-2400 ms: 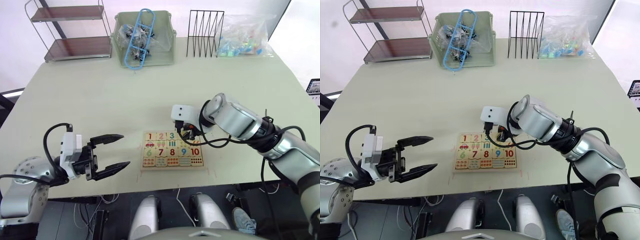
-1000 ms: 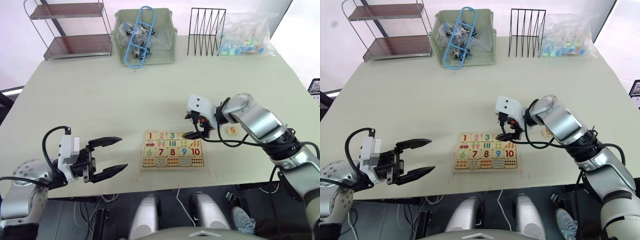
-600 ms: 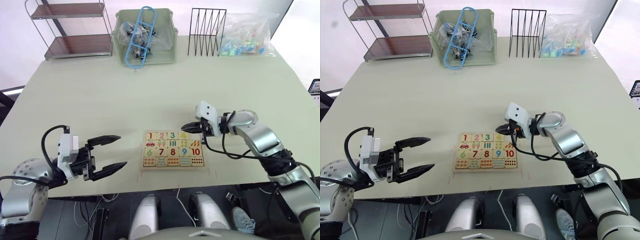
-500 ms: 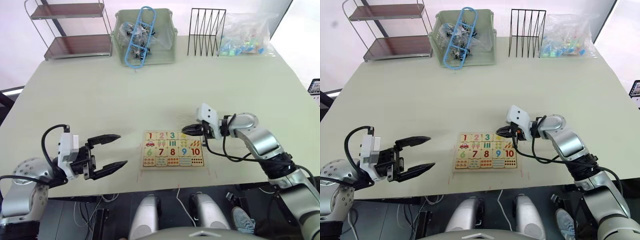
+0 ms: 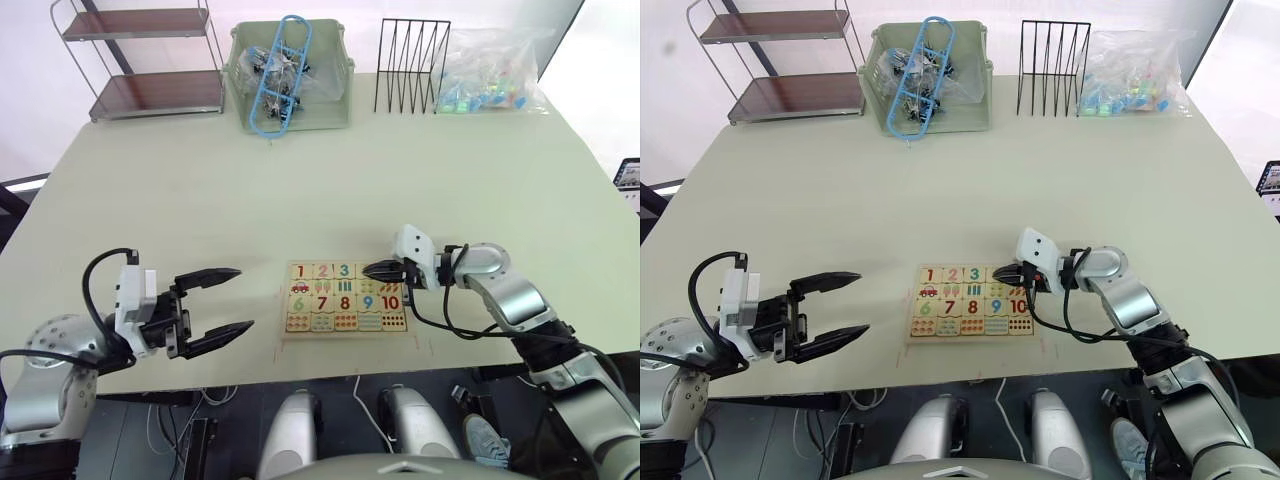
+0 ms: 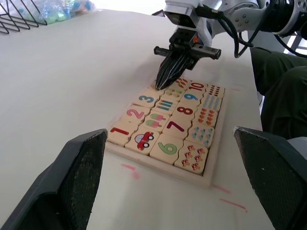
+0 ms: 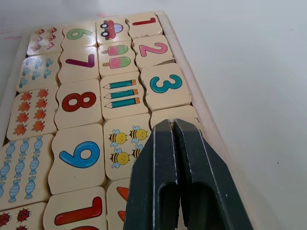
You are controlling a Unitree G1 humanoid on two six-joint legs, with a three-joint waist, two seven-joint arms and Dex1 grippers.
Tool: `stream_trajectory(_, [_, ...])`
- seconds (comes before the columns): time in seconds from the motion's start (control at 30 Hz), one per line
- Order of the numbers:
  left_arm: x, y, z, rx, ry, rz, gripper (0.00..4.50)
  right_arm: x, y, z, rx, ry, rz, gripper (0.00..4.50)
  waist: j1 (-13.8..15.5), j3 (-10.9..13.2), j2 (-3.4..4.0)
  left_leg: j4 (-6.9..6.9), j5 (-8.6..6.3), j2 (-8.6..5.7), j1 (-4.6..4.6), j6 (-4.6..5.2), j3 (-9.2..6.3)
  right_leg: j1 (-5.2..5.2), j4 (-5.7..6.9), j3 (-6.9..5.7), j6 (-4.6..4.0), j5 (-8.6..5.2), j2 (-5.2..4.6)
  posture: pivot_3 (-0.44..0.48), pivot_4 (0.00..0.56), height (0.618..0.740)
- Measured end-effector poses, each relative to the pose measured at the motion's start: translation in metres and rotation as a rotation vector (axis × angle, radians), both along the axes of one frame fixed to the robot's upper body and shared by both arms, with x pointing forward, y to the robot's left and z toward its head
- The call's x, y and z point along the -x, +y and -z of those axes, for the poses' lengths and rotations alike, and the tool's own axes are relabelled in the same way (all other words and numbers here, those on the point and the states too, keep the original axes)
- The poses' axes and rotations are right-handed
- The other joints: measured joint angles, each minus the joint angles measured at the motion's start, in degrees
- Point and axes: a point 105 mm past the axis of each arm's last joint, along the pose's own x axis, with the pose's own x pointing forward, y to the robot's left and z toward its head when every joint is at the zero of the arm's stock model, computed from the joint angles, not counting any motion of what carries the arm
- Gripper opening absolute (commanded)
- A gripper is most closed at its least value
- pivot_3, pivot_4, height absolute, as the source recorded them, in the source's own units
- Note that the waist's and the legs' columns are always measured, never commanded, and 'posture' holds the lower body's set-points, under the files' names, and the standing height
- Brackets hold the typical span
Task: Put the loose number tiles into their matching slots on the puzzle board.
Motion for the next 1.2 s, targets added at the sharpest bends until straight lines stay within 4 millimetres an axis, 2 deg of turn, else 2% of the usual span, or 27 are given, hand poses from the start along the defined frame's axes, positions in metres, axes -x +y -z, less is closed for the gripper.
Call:
stream_trajectory(0.13, [0.000,0.003,0.005,0.016,0.008,-0.013,4.50,0.002,-0.003,-0.006,-0.071,0.000,0.029,0.08,0.1,0.0,0.00,0.00,0.00,0.00,-0.06,0.00,-0.02,-0.02,-0.03,-0.01,0.00,0.00,-0.01,0.000,0.150,0.740])
stream_trajectory(0.3, [0.000,0.005,0.009,0.059,0.006,-0.072,4.50,0.003,-0.016,-0.032,-0.179,-0.070,0.126,0.08,0.1,0.0,-0.01,-0.01,0.00,0.00,-0.05,0.00,-0.05,-0.01,-0.01,-0.02,0.00,0.00,-0.02,0.000,0.150,0.740])
stream_trajectory(0.37, [0.000,0.005,0.010,0.066,0.007,-0.093,4.50,0.004,-0.020,-0.033,-0.195,-0.086,0.157,0.08,0.1,0.0,-0.02,0.00,0.00,0.00,-0.03,0.00,-0.05,0.00,0.00,-0.02,0.00,0.00,-0.01,0.000,0.150,0.740])
stream_trajectory(0.53, [0.000,0.000,0.010,0.113,0.021,-0.168,4.50,0.005,-0.040,-0.026,-0.225,-0.089,0.289,0.08,0.1,0.0,-0.03,0.01,0.00,-0.01,-0.05,0.00,-0.04,0.00,0.00,0.00,0.01,0.00,-0.02,0.000,0.150,0.740])
stream_trajectory(0.7, [0.002,-0.007,0.007,0.180,0.026,-0.324,4.50,0.021,-0.076,-0.015,-0.262,-0.118,0.459,0.08,0.3,0.0,-0.07,-0.01,-0.01,-0.03,-0.04,0.00,-0.07,0.02,-0.02,0.10,0.03,0.00,-0.04,0.000,0.150,0.740])
stream_trajectory(0.87, [0.003,-0.022,0.011,0.253,0.038,-0.435,4.50,0.044,-0.101,-0.015,-0.332,-0.154,0.573,0.08,0.3,-0.1,-0.09,0.01,0.00,-0.03,0.19,0.00,-0.04,0.24,-0.01,0.13,0.05,0.01,-0.01,0.000,0.150,0.740])
stream_trajectory(1.0, [0.006,-0.031,0.014,0.270,0.048,-0.479,4.50,0.056,-0.116,-0.010,-0.322,-0.172,0.640,0.08,0.2,-0.1,-0.12,-0.01,-0.01,-0.04,0.31,0.00,0.01,0.35,-0.03,0.13,0.04,-0.01,0.01,0.000,0.150,0.740])
stream_trajectory(1.03, [0.006,-0.032,0.015,0.279,0.049,-0.513,4.50,0.061,-0.126,-0.007,-0.313,-0.187,0.684,0.30,0.3,-0.1,-0.11,-0.01,-0.01,-0.05,0.33,0.00,0.02,0.38,-0.04,0.15,0.05,-0.01,0.01,0.000,0.150,0.740])
stream_trajectory(1.1, [0.007,-0.032,0.021,0.270,0.064,-0.537,4.50,0.063,-0.133,-0.008,-0.308,-0.210,0.712,0.77,0.2,-0.1,-0.12,-0.02,-0.01,-0.05,0.45,0.00,0.02,0.52,-0.08,0.15,0.05,-0.02,0.02,0.000,0.150,0.740])
stream_trajectory(1.2, [0.012,-0.035,0.029,0.271,0.085,-0.588,4.50,0.070,-0.159,-0.007,-0.290,-0.251,0.800,2.19,0.2,-0.1,-0.15,-0.08,-0.02,-0.05,0.82,0.01,0.06,0.89,-0.16,0.19,0.02,-0.31,0.00,0.000,0.150,0.740])
